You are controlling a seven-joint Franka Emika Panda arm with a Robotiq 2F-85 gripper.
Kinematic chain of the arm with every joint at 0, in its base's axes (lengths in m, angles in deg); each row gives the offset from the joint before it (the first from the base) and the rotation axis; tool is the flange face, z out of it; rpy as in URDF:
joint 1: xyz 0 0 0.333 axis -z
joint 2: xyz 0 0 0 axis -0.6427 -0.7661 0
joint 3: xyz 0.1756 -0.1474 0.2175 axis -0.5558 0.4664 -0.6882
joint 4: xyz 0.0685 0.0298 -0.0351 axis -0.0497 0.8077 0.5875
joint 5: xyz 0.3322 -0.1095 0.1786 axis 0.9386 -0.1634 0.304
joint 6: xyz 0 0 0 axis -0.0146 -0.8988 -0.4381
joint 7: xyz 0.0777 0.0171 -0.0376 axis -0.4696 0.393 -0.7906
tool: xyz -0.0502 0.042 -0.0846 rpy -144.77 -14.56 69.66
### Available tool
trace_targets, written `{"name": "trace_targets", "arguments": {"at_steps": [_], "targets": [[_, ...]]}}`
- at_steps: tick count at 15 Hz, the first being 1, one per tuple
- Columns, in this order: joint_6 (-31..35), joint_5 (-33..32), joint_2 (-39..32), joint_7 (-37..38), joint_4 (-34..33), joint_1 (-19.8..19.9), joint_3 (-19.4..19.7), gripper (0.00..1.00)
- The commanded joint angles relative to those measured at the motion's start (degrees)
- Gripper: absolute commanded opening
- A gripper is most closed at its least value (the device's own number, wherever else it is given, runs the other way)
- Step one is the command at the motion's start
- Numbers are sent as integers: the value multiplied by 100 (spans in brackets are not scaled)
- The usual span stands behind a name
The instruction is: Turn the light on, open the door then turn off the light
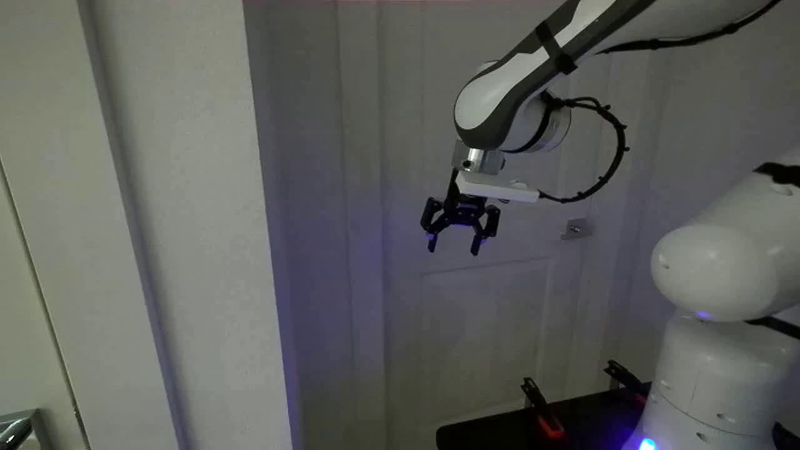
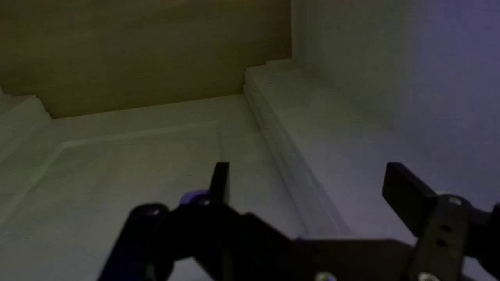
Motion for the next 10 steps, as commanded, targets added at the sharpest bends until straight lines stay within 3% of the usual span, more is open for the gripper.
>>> {"name": "trace_targets", "arguments": {"at_steps": [1,10], "targets": [[-10,-48,-1,32,-5,-49,56,100],[122,-91,-82,-112,-85,-135,16,100]]}}
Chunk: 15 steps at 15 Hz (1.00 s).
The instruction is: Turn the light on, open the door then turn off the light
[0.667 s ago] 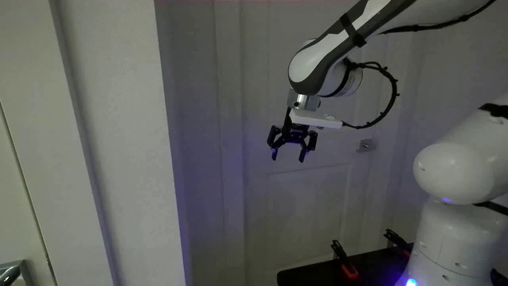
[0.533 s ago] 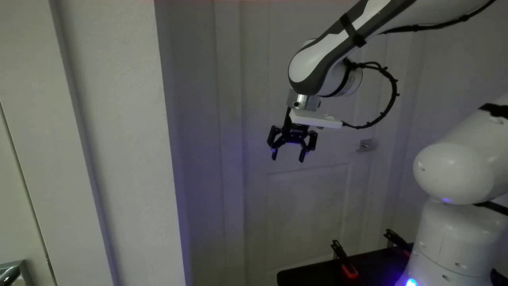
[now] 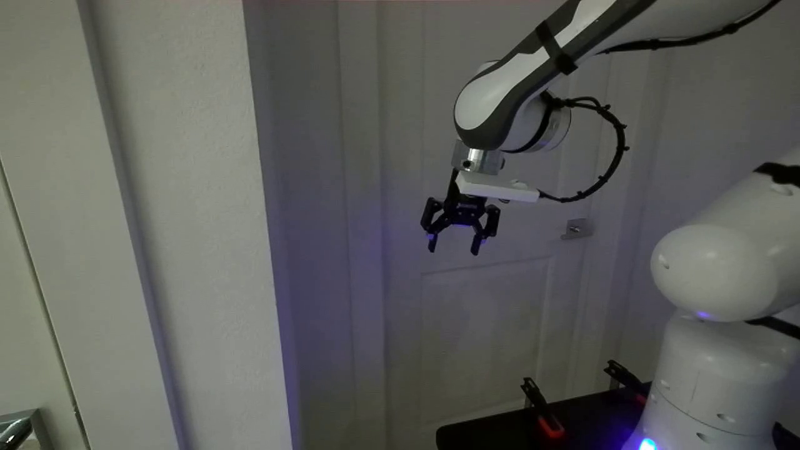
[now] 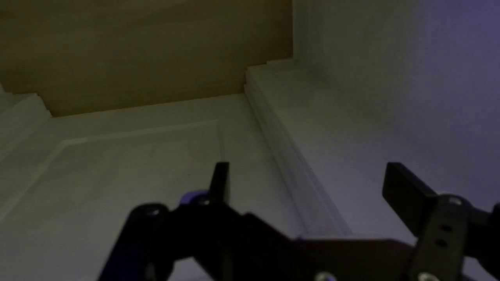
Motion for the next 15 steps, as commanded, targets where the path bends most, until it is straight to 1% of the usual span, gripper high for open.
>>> {"name": "trace_targets", "arguments": {"at_steps": [1,4,8,12,15], "targets": [[174,-67,-137,-190,-133,-201,-13,100],[262,12,-271,-474,-251,-499,-15,100],[556,-59,-428,-535,-447,-833,-196,100],[1184,-354,-754,-607,-700,-925,-471,100],[1617,-827,-1062,-512,-927,-807,-694,100]]}}
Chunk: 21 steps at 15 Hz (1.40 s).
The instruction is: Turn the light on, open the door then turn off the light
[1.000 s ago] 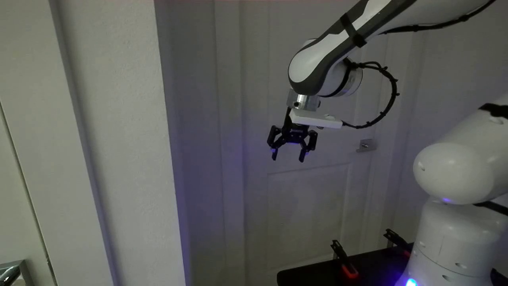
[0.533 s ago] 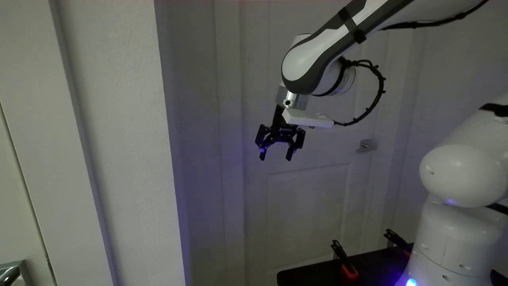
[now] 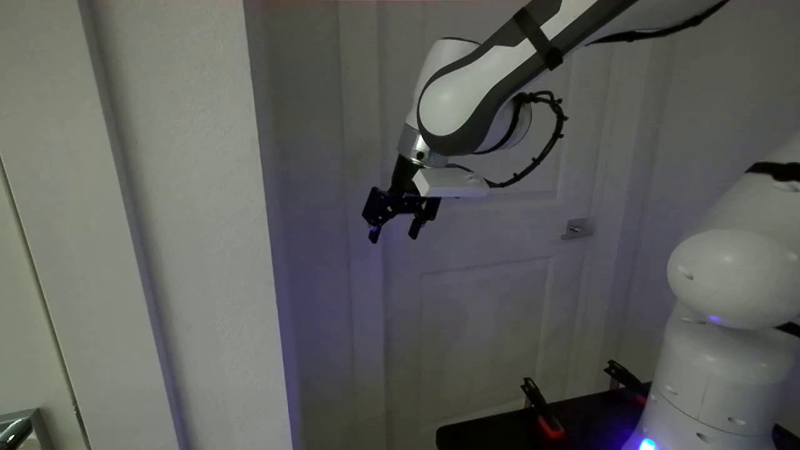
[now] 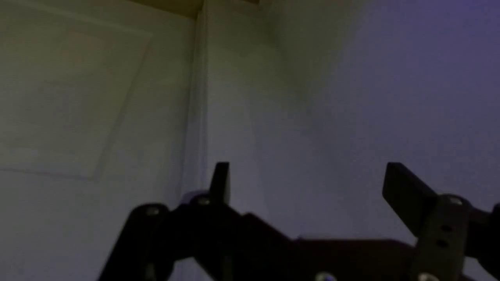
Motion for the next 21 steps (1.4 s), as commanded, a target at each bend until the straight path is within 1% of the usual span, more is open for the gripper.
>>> {"name": "trace_targets", "arguments": {"at_steps": [1,6,10,11,16,21], "targets": [[423,-477,-545,-19,-434,159,-199,100],[873,-1386,-1021,251,-907,508,-547,100],[1308,-2128,-1350,705,-1270,920,-855,100],[1381,-2330,-1434,840,-1371,1076,-977,100],[1480,-3392,-1716,1572,-1899,1666,-1460,100],[1486,-4201,-1818,2290,-2346,1951,-1805,100]]}}
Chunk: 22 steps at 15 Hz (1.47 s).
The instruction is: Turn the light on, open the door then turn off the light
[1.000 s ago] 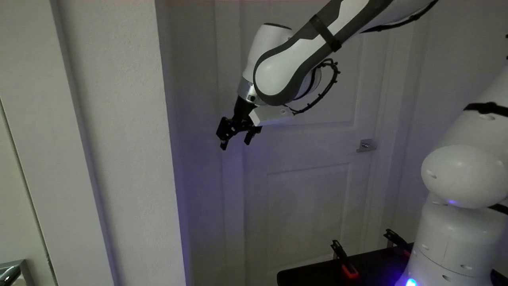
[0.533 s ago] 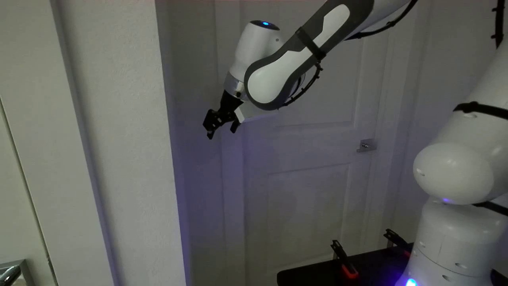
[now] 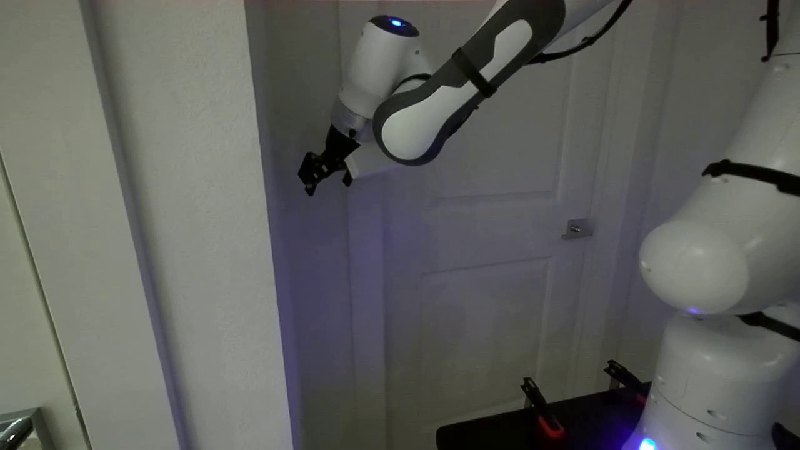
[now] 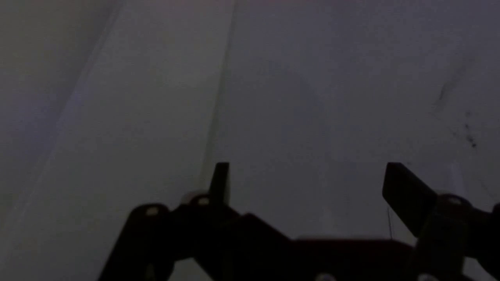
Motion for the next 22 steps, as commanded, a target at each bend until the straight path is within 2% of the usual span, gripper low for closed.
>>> {"name": "trace_targets", "arguments": {"at_steps": [1,2,7,11,12,22], "targets": [[72,-539,-136,503,-372,237,-273,75],[91,-641,-129,614,-407,258,-312,74],[232,-938,-42,1088,-462,321,-388,34],[573,-1087,-67,1333,-423,390,-363,5],[687,-1135,-83,1391,-419,420,-360,0],[1939,-1230,-735,1361,-517,623,-351,0]]}}
